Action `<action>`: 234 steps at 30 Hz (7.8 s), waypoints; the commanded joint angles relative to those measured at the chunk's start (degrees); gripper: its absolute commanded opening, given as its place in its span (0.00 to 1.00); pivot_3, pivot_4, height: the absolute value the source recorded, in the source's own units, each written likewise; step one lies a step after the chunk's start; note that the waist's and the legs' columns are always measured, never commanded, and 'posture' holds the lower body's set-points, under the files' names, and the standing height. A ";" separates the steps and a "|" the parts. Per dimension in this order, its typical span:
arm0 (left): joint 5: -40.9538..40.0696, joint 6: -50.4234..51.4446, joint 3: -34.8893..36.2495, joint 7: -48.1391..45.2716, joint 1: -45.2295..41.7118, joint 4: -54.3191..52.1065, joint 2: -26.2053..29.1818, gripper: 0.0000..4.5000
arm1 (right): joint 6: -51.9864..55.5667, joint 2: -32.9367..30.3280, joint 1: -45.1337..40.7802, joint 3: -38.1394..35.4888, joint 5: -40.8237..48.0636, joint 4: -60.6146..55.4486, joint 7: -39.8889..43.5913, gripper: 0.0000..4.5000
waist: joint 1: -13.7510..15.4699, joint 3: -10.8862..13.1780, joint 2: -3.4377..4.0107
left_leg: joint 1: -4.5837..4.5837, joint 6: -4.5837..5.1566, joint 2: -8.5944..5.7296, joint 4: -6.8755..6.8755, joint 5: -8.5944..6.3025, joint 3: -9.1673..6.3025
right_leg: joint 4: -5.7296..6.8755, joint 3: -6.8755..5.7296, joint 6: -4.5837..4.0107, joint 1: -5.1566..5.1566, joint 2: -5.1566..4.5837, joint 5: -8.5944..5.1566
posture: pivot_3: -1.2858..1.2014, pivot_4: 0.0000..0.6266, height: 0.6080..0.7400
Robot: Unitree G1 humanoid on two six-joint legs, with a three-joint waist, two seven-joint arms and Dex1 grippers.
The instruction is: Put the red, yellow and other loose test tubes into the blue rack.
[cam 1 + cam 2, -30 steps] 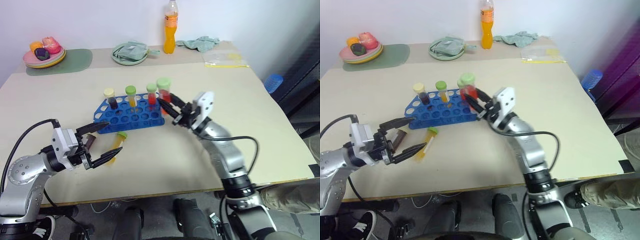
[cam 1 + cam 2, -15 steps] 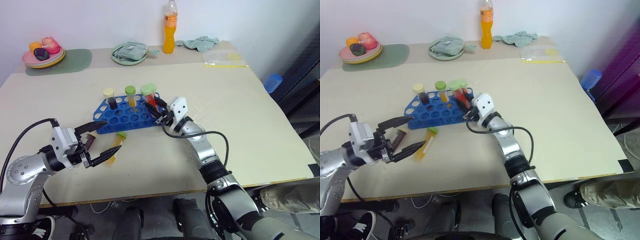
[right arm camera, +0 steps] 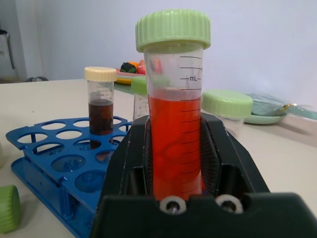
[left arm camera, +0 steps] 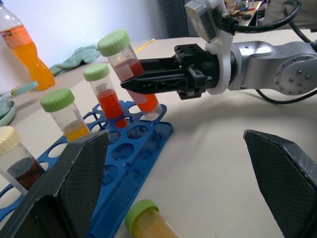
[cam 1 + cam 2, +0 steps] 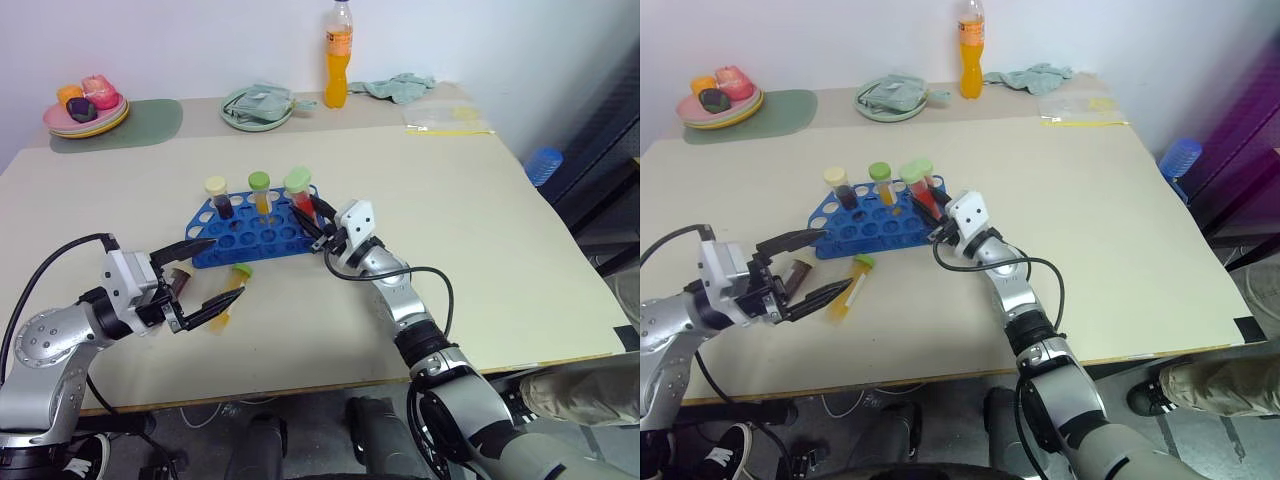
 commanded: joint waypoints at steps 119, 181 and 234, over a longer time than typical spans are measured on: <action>-27.10 90.56 -24.84 40.31 -45.17 9.81 10.57 0.15 | 44.47 -39.24 20.22 -8.32 32.52 -58.12 37.44 1.00 | 1.46 0.12 -0.23 | -0.06 -0.04 -0.11 0.21 0.03 0.01 | 0.06 0.14 0.22 0.03 -0.03 0.06 | 0.52 0.24 1.00; 27.32 -15.61 -21.59 32.76 -22.22 23.48 -28.36 0.15 | 43.19 -41.79 22.28 -14.35 30.03 -56.61 33.24 1.00 | 3.36 0.08 -0.19 | -0.02 0.22 -0.16 0.94 -0.13 0.02 | -0.12 0.15 0.34 0.60 -0.06 0.16 | 0.52 0.24 1.00; -28.98 68.86 17.28 28.81 -13.90 -0.62 20.87 0.99 | 42.61 -43.57 21.02 -13.84 31.15 -52.68 41.53 1.00 | 2.78 0.28 -0.08 | -0.07 0.30 -0.13 0.86 -0.20 0.03 | -0.21 0.14 0.49 0.44 -0.07 -0.09 | 0.52 0.24 1.00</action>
